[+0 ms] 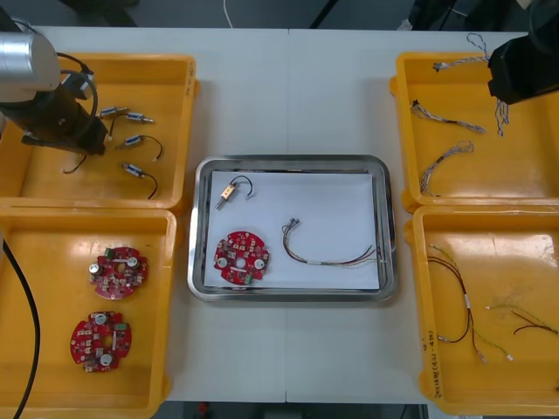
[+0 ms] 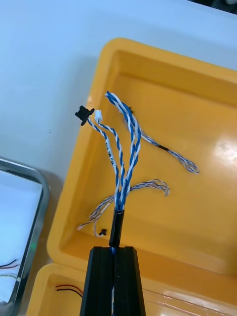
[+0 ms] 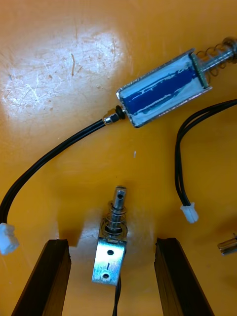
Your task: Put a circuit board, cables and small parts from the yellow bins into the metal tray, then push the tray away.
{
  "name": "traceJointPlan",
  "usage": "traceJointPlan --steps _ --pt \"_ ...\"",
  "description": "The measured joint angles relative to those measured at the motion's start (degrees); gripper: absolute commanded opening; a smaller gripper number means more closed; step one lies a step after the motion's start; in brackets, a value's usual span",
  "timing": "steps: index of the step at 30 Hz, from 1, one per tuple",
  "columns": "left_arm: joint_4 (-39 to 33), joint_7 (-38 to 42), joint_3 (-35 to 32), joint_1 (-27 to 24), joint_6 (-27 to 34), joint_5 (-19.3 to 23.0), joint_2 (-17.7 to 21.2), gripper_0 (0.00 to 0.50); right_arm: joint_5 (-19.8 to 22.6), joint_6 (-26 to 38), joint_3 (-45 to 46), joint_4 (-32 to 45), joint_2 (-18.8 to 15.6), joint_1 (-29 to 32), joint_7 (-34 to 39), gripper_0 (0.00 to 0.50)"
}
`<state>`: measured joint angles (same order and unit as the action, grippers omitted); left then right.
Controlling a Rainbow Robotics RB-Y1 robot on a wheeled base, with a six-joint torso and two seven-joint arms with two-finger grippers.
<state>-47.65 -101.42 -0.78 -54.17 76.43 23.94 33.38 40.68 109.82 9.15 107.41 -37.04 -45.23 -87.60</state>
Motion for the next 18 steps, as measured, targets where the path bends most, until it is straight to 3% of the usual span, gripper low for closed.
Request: traceJointPlan --steps 7,8,10,18 --pt "0.7 0.0 0.0 0.0 -0.5 0.0 0.0 0.500 2.8 0.0 -7.2 7.0 -1.0 0.0 0.0 0.000" --pt "0.7 0.0 0.0 0.0 -0.5 0.0 0.0 0.220 3.5 0.0 -8.2 7.6 -1.0 0.0 0.0 0.000" --pt "0.7 0.0 0.0 0.0 -0.5 0.0 0.0 0.000 4.7 0.0 -10.1 8.4 -1.0 0.0 -0.1 0.000" --pt "0.8 0.0 0.0 0.0 -0.5 0.0 0.0 0.000 10.0 0.0 -17.0 11.4 -1.1 0.0 -0.3 0.000"
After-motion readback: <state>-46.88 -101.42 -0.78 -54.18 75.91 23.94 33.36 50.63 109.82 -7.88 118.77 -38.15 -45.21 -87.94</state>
